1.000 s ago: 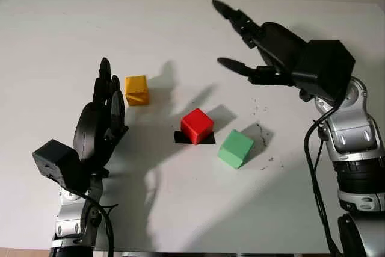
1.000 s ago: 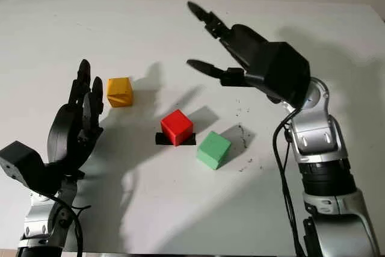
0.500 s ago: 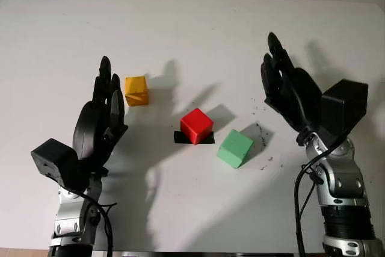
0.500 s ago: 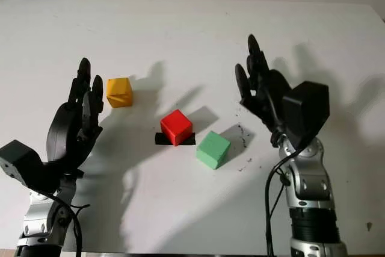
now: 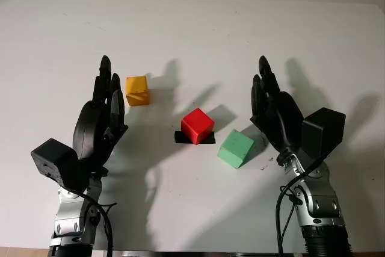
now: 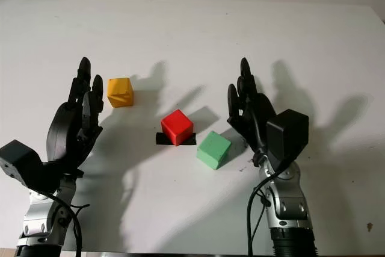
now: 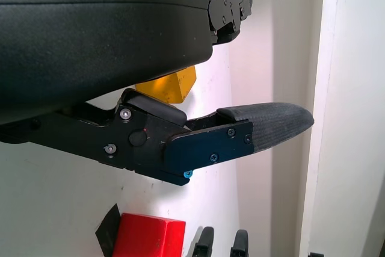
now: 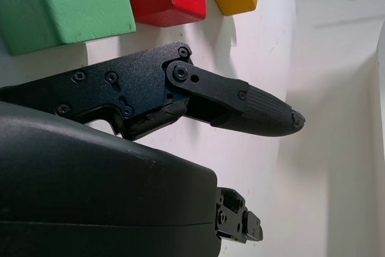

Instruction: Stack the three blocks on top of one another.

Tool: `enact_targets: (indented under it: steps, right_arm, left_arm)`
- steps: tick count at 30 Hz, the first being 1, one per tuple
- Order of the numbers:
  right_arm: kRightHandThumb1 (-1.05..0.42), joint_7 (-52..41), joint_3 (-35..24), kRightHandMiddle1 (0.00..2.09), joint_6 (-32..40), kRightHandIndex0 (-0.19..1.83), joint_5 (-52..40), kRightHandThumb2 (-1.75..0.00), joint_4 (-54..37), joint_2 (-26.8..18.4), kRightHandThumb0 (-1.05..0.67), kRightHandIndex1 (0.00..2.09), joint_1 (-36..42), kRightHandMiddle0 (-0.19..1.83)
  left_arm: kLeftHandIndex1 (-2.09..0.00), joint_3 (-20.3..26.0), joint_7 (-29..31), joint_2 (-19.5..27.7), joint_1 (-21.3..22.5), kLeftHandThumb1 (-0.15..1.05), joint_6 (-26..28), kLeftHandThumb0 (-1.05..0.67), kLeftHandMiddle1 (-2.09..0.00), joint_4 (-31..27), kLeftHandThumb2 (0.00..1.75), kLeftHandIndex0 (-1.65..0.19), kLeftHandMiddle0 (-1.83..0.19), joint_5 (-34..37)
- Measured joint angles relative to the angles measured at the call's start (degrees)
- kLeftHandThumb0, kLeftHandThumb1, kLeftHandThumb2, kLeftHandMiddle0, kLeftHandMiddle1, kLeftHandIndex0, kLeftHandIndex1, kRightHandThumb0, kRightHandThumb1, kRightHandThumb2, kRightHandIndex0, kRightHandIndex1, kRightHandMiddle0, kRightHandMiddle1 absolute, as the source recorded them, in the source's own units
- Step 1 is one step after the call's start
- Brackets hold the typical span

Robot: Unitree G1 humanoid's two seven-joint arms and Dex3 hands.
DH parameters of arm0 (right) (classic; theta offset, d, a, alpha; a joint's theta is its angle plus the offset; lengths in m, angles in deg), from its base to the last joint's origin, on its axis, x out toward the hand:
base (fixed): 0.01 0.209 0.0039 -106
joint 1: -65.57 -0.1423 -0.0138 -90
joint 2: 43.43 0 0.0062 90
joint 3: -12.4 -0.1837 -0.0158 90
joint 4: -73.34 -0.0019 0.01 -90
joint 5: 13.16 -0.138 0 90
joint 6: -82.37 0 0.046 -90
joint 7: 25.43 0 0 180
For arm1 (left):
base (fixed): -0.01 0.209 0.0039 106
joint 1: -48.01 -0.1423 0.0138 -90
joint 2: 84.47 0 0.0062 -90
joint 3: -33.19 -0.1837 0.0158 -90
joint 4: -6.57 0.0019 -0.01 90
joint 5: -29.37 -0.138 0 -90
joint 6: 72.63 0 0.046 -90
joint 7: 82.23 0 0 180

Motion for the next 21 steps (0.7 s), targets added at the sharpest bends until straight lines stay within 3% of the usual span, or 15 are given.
enact_targets:
  steps: [6,10,12,14,18,21]
  right_arm:
    - [-1.05,0.4,-0.5,0.00,0.0,-0.19,-0.7,-0.75,0.0,0.1,-0.74,0.00,0.3,-0.19]
    - [-1.05,0.7,-0.9,0.00,0.1,-0.19,-0.8,-0.75,0.0,0.1,-0.74,0.00,0.3,-0.19]
    - [-1.05,0.7,-1.0,0.00,0.1,-0.19,-1.0,-0.75,-0.1,0.1,-0.73,0.00,0.3,-0.19]
    - [-1.05,0.7,-1.0,0.00,0.1,-0.19,-1.1,-0.74,-0.1,0.1,-0.74,0.00,0.3,-0.19]
    - [-1.05,0.7,-1.4,0.00,0.1,-0.19,-1.4,-0.73,-0.1,0.1,-0.74,0.00,0.4,-0.19]
    - [-1.05,0.6,-1.6,0.00,0.1,-0.19,-1.5,-0.73,-0.1,0.0,-0.75,0.00,0.4,-0.19]
  left_arm:
    - [0.00,1.2,-0.4,0.5,0.0,1.05,0.0,-0.66,-0.02,-0.1,0.58,0.19,0.16,0.3]
    - [-0.08,3.4,-7.5,3.4,2.2,1.05,-1.4,-0.63,-0.12,-0.7,0.40,0.04,-0.19,-7.8]
    - [-0.14,4.1,-11.4,6.4,4.5,1.05,-1.2,-0.65,-0.15,-1.7,0.35,-0.11,-0.30,-14.1]
    - [-0.18,4.6,-12.0,11.3,7.4,1.05,1.8,-0.68,-0.13,-2.7,0.30,-0.24,-0.28,-19.3]
    - [-0.16,5.3,-8.7,19.7,13.4,1.04,9.0,-0.67,-0.07,-3.7,0.17,-0.31,-0.21,-22.3]
    - [-0.13,3.4,-3.4,25.8,17.3,1.04,14.1,-0.74,-0.04,-3.7,0.08,-0.31,-0.11,-25.3]
